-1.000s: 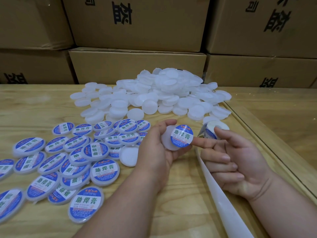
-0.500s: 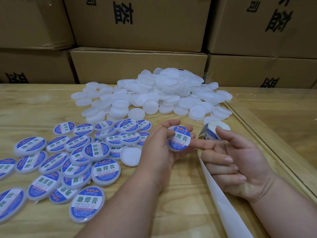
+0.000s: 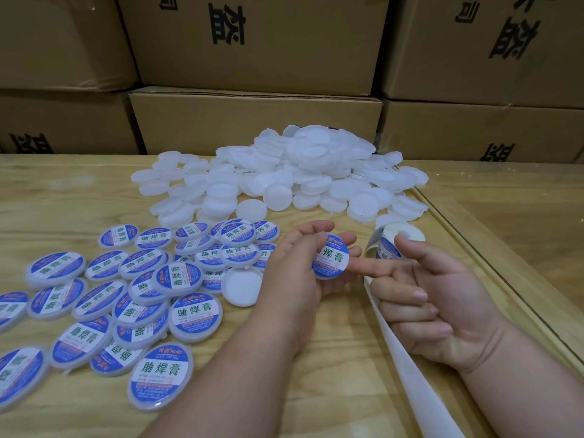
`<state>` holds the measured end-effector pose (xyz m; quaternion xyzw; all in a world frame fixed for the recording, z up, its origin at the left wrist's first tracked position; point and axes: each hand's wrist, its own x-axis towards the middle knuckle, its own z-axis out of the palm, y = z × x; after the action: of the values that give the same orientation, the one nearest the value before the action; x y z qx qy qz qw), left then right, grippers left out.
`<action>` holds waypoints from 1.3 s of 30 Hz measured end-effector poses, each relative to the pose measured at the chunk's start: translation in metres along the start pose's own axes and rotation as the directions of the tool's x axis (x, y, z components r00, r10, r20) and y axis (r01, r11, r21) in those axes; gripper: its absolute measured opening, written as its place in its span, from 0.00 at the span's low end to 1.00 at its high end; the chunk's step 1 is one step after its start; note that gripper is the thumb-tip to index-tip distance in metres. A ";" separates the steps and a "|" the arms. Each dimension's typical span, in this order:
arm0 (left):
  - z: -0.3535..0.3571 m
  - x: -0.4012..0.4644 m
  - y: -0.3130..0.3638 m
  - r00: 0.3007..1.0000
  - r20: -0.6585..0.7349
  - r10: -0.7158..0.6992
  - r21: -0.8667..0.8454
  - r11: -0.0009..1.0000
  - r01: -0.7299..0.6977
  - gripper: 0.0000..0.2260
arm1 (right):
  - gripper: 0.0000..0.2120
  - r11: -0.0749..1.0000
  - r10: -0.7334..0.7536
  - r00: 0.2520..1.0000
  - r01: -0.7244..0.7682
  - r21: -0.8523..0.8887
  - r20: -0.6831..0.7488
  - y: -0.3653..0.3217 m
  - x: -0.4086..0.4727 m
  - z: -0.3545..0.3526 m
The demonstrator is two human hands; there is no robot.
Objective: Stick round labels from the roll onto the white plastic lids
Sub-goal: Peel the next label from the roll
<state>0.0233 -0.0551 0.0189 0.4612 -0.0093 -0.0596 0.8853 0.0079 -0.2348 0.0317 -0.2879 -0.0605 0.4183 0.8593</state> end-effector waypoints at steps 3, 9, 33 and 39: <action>0.001 0.000 -0.001 1.000 -0.012 0.011 0.027 1.000 -0.010 0.07 | 0.32 1.000 0.001 1.000 -0.001 -0.006 -0.003 0.000 0.000 0.000; -0.001 0.001 -0.001 1.000 0.002 0.013 0.037 0.999 -0.013 0.11 | 0.32 1.000 0.000 1.000 0.000 -0.003 0.003 0.000 0.000 0.000; -0.006 0.006 -0.013 0.987 -0.063 0.146 0.165 0.977 -0.134 0.19 | 0.34 0.994 -0.011 0.999 0.015 -0.108 0.040 0.005 0.000 -0.001; -0.007 0.006 -0.012 0.985 -0.072 0.155 0.181 0.974 -0.140 0.19 | 0.34 0.991 -0.036 0.997 0.044 -0.124 0.062 0.004 -0.002 -0.004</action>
<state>0.0282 -0.0569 0.0054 0.5373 -0.0107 0.0274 0.8429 0.0048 -0.2359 0.0264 -0.3277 -0.1179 0.4048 0.8455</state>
